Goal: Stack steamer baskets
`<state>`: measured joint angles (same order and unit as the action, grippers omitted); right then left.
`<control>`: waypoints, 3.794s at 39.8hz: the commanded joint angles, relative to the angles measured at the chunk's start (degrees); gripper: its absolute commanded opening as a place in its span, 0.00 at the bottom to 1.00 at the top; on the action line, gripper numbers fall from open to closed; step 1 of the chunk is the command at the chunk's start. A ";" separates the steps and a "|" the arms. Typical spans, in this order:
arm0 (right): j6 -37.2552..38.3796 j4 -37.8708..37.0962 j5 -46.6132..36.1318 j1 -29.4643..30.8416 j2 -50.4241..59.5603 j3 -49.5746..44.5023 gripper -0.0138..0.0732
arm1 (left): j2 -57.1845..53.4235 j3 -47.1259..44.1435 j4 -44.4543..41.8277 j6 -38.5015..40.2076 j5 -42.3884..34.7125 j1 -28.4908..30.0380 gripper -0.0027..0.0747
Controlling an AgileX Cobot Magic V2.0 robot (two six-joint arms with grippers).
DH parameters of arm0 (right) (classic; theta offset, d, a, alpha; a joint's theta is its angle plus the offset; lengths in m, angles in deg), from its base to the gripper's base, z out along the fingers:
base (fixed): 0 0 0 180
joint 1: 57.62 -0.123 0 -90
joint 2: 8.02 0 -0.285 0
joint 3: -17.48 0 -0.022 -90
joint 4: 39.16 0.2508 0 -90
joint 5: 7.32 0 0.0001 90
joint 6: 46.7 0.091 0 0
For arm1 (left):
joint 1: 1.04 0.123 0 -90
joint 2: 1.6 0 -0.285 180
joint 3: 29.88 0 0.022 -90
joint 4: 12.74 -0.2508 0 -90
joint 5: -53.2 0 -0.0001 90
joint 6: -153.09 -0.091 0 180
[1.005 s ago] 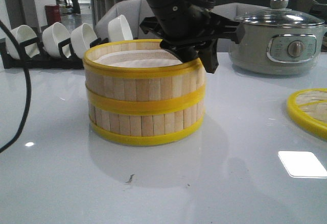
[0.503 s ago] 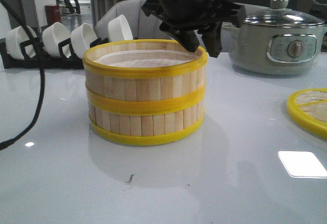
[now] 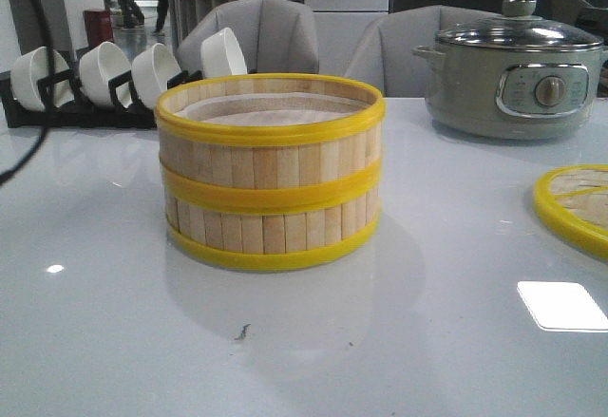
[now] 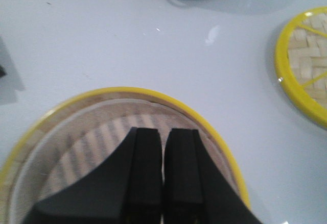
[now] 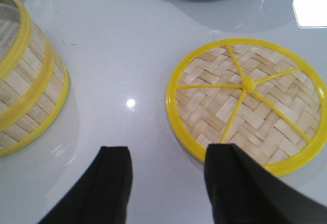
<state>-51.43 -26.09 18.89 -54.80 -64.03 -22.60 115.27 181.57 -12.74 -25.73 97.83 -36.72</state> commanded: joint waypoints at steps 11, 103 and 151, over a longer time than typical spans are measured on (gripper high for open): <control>-0.42 0.14 -3.94 0.05 0.28 1.93 0.67 | -16.79 -1.50 0.00 1.88 -1.05 12.12 0.14; -0.48 1.33 3.04 0.05 -0.37 1.93 0.60 | -78.56 -79.49 0.00 3.31 -28.20 22.36 0.14; -0.48 -5.38 7.15 9.27 -46.20 34.11 0.60 | -78.56 -79.49 0.00 3.31 -28.20 22.36 0.14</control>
<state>-51.43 -31.05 27.26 -45.79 -110.82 7.86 36.67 100.52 -12.74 -22.67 74.59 -14.43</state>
